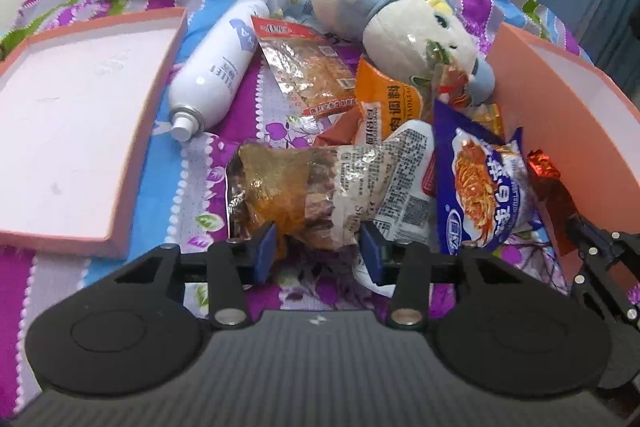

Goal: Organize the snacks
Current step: 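Grasp the amber meat snack pack with left gripper while right gripper grasps red foil packet, then lift the amber pack with left gripper while right gripper lifts the red foil packet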

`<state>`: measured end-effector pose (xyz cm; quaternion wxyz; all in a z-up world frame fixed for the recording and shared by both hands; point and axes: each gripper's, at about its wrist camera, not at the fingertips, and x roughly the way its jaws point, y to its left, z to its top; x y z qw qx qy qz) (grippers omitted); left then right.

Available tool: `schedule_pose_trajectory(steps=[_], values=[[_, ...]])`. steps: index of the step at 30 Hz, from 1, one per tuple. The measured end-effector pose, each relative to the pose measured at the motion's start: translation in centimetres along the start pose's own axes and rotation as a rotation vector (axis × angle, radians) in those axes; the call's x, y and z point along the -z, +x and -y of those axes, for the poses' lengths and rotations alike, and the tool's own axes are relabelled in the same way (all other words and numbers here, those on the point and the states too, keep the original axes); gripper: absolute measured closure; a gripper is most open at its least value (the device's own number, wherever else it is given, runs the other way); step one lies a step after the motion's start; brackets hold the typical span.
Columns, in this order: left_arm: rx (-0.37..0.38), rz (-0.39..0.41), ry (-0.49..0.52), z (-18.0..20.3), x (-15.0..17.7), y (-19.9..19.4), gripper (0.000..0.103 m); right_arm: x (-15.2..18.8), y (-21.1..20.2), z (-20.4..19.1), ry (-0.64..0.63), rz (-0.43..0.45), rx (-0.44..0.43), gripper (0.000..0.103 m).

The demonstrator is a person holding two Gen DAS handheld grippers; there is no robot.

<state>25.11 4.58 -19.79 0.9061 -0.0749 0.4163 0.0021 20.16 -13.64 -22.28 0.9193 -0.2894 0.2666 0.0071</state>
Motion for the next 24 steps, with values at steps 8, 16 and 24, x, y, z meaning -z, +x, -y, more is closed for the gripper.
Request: schedule_pose_trajectory(steps=[8, 16, 24], values=[[-0.02, -0.008, 0.018, 0.7, 3.5, -5.3, 0.055, 1.9, -3.3, 0.2, -0.003, -0.003, -0.031, 0.1], [-0.04, -0.054, 0.006, -0.1, 8.4, -9.3, 0.055, 4.3, -7.0, 0.1, -0.024, -0.006, -0.045, 0.1], [-0.049, -0.111, -0.002, -1.5, 10.6, -10.5, 0.052, 6.2, -10.4, -0.7, -0.048, -0.012, -0.15, 0.097]])
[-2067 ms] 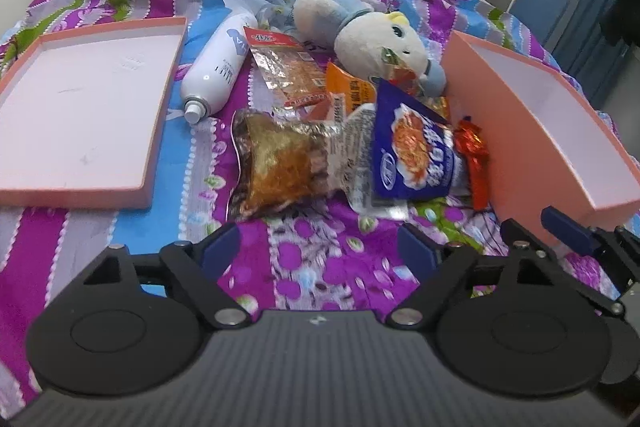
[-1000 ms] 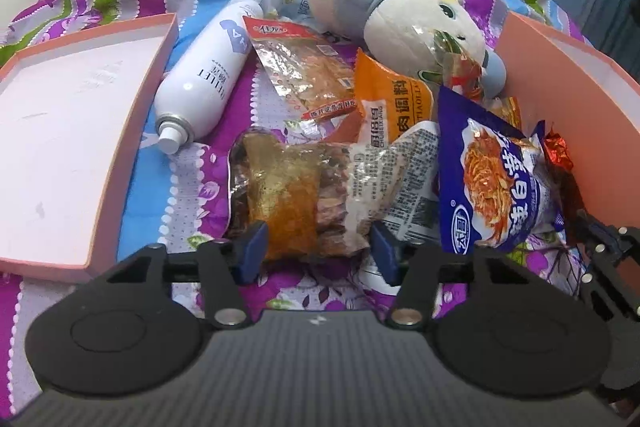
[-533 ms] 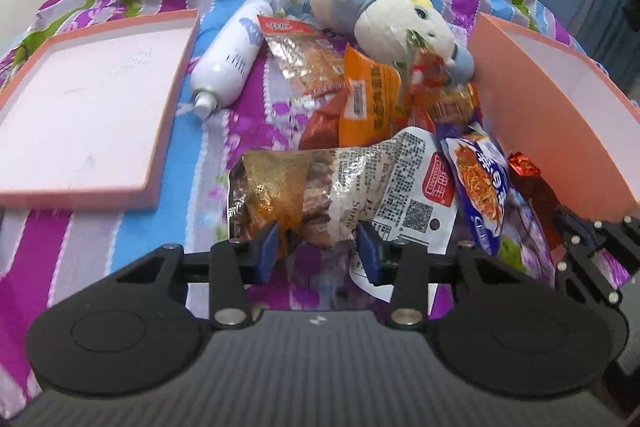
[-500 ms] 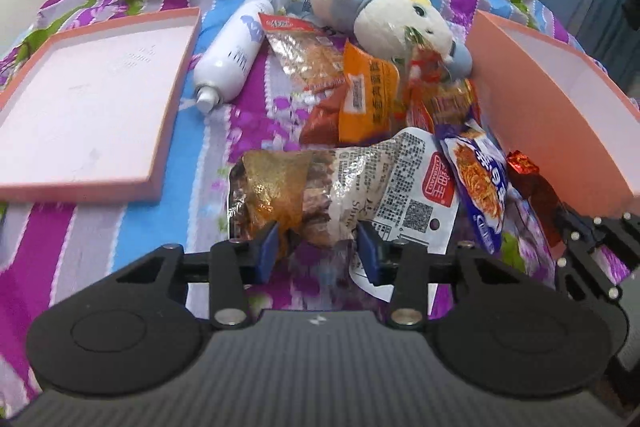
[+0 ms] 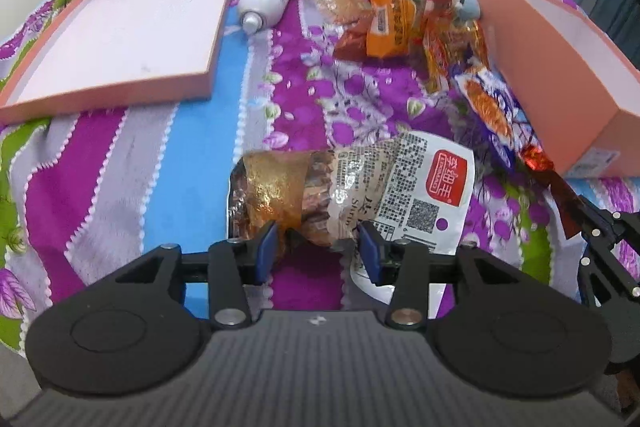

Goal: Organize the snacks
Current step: 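Lift the amber pack with left gripper while right gripper lifts the red foil packet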

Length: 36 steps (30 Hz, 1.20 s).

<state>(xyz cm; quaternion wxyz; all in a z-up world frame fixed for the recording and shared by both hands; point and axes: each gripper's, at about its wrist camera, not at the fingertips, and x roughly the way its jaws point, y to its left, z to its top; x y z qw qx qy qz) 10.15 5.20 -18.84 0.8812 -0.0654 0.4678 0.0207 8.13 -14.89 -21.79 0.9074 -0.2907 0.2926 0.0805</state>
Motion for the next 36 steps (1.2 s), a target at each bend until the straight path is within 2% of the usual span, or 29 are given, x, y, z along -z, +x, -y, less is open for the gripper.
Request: schedule_pose_trajectory(steps=[3, 4, 5, 6, 7, 8, 10, 12, 16, 19, 24, 27, 29, 34, 36], values=[[0.015, 0.002, 0.039, 0.2, 0.3, 0.1, 0.044, 0.4, -0.2, 0.4, 0.043, 0.01, -0.048, 0.093], [0.017, 0.0, 0.048, 0.2, 0.4, 0.0, 0.037, 0.5, -0.2, 0.7, 0.07, 0.013, -0.076, 0.081], [0.012, -0.003, 0.053, 0.2, 0.5, -0.1, 0.034, 0.5, -0.2, 1.0, 0.104, 0.011, -0.1, 0.062], [0.006, 0.0, 0.057, 0.4, 0.3, -0.1, 0.029, 0.6, -0.1, 1.3, 0.143, 0.009, -0.117, 0.052], [0.001, 0.008, 0.065, 0.5, 0.2, -0.3, 0.025, 0.6, -0.1, 1.7, 0.179, 0.011, -0.134, 0.036], [-0.007, 0.023, 0.078, 0.5, 0.3, -0.5, 0.024, 0.6, 0.0, 2.1, 0.221, 0.02, -0.152, 0.034], [-0.029, 0.055, 0.114, 0.9, 0.2, -0.8, 0.019, 0.5, 0.5, 2.7, 0.293, 0.026, -0.174, 0.034], [-0.038, 0.064, 0.149, 1.1, 0.1, -0.6, 0.019, 0.5, 1.2, 3.2, 0.344, 0.025, -0.185, 0.034], [-0.055, 0.075, 0.211, 1.3, -0.3, 0.5, 0.018, 0.4, 2.9, 3.8, 0.381, 0.017, -0.192, 0.034], [-0.047, 0.077, 0.203, 1.2, -0.7, 1.4, 0.012, 0.5, 3.8, 3.9, 0.401, 0.003, -0.231, 0.034], [-0.02, 0.07, 0.174, 1.1, -0.9, 3.0, 0.011, 0.4, 4.4, 3.9, 0.401, 0.004, -0.235, 0.035], [0.007, 0.051, 0.115, 0.9, -0.8, 3.7, 0.012, 0.4, 4.6, 3.8, 0.401, 0.004, -0.241, 0.035], [0.009, 0.051, 0.083, 0.9, -0.5, 4.0, 0.013, 0.5, 4.9, 3.7, 0.399, -0.003, -0.248, 0.038], [-0.02, 0.075, 0.062, 2.1, 0.0, 3.3, 0.029, 0.4, 5.5, 3.5, 0.389, -0.02, -0.25, 0.047], [-0.024, 0.078, 0.042, 2.4, 0.0, 2.9, 0.033, 0.3, 5.5, 3.6, 0.393, -0.019, -0.256, 0.047]])
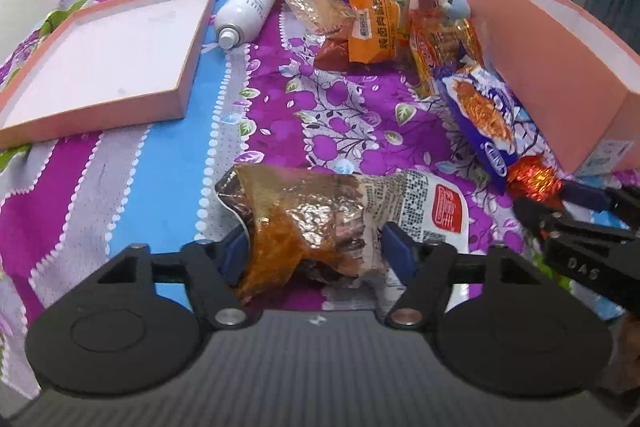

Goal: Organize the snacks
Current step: 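Lift the amber pack with left gripper while right gripper lifts the red foil packet, then lower both snacks into the deep pink box and open both grippers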

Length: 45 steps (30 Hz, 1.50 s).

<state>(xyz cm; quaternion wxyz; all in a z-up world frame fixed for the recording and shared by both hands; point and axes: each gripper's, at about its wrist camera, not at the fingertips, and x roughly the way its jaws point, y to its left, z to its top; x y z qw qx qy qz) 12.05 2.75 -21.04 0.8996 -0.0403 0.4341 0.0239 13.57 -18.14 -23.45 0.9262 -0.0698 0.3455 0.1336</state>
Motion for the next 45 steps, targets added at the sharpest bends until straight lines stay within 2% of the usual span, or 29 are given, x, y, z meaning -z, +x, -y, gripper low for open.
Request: schedule_pose_trajectory(steps=[9, 16, 23, 32, 37, 41, 45], values=[[-0.002, -0.012, -0.083, 0.3, -1.8, -3.1, 0.035, -3.0, -3.7, 0.6, 0.052, 0.029, -0.01, 0.048], [0.027, 0.039, -0.096, 1.6, -6.2, -7.2, 0.035, -7.5, -7.6, 2.2, 0.106, 0.069, -0.021, 0.048], [0.086, 0.123, -0.094, 3.9, -11.6, -10.5, 0.035, -11.2, -10.4, 4.2, 0.109, 0.149, 0.019, 0.048], [0.166, 0.198, -0.047, 8.4, -18.0, -12.7, 0.035, -14.8, -12.8, 9.5, 0.187, 0.24, 0.087, 0.048], [0.228, 0.206, -0.017, 11.8, -21.6, -12.4, 0.035, -16.1, -13.5, 12.8, 0.204, 0.274, 0.148, 0.048], [0.269, 0.211, 0.018, 15.3, -23.9, -11.5, 0.035, -16.4, -13.2, 16.0, 0.222, 0.278, 0.203, 0.048], [0.297, 0.201, 0.074, 19.4, -25.8, -10.0, 0.035, -16.1, -11.9, 19.3, 0.26, 0.245, 0.245, 0.048]])
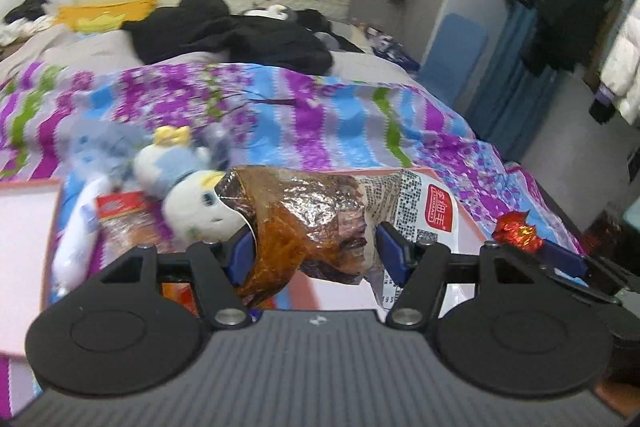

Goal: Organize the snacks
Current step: 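Lower both snacks into the deep pink box and open both grippers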

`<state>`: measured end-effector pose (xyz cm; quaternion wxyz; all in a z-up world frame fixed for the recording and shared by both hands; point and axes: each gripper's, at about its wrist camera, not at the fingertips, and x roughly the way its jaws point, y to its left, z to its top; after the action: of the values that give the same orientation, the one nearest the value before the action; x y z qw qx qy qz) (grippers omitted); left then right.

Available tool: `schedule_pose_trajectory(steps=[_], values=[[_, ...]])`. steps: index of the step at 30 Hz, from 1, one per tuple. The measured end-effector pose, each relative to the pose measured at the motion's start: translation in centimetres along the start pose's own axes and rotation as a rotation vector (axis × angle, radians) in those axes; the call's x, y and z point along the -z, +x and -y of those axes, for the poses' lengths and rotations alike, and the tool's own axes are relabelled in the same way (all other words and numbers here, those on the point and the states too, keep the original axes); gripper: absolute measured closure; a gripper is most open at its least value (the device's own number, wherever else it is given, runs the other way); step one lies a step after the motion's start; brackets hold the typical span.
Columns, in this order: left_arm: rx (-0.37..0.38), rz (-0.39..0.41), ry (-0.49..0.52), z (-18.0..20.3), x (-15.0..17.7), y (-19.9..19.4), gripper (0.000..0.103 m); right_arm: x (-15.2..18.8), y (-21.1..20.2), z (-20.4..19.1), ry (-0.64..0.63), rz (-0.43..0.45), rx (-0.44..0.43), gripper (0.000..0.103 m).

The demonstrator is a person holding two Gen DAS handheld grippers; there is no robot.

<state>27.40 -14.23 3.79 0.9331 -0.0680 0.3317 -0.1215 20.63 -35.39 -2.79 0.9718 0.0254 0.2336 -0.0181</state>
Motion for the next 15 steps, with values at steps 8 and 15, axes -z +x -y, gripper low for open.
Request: schedule_pose_trajectory(steps=[8, 15], values=[[0.074, -0.127, 0.034, 5.3, -1.6, 8.9, 0.035, 1.2, 5.0, 5.3, 0.069, -0.111, 0.074, 0.048], [0.078, -0.251, 0.108, 8.3, -0.1, 16.0, 0.035, 3.0, 9.3, 7.6, 0.101, -0.226, 0.086, 0.048]])
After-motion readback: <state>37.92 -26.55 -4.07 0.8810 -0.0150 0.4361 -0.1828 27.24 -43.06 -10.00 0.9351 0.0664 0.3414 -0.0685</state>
